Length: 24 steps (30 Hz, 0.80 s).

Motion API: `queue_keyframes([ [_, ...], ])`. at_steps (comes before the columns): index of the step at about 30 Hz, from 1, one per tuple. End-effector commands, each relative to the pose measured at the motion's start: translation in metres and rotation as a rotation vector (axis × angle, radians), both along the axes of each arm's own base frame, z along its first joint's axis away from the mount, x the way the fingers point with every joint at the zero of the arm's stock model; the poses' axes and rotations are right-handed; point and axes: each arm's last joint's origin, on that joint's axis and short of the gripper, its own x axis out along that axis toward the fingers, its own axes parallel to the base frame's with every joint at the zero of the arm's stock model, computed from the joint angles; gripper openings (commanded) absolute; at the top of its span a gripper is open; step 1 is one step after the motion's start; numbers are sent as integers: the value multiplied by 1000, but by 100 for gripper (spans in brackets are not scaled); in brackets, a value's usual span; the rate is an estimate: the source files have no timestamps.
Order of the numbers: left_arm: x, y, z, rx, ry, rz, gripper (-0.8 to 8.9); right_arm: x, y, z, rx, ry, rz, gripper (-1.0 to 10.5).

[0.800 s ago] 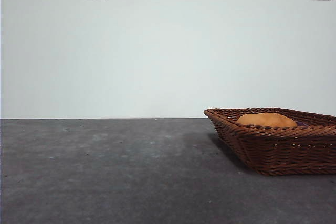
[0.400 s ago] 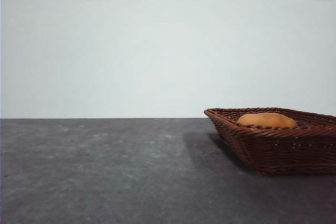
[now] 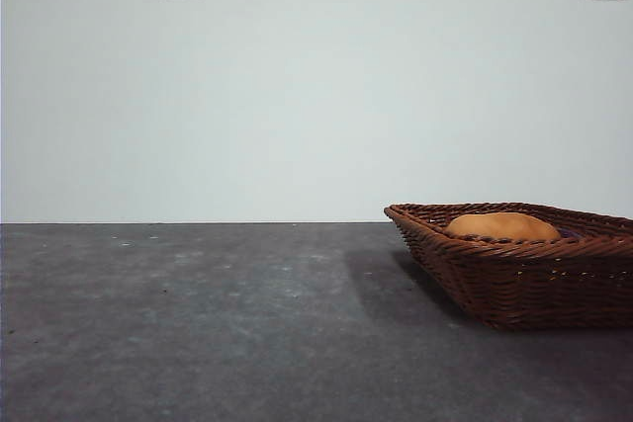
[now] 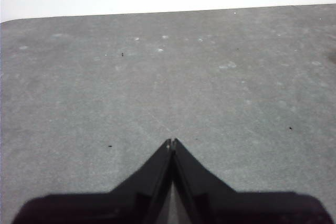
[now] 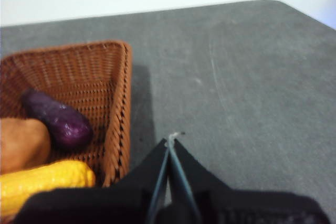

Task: Help me put the vegetables on the table into the basket

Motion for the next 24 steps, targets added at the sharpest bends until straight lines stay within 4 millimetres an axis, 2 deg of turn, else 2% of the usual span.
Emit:
queue_keyframes([
  [1, 0, 0, -3, -9, 3, 6, -4, 1, 0, -2, 5, -8, -7, 2],
  [15, 0, 0, -3, -8, 4, 6, -4, 1, 0, -3, 7, -7, 1, 2],
  [24, 0, 0, -3, -8, 4, 6, -4, 1, 11, -3, 8, -6, 113, 2],
])
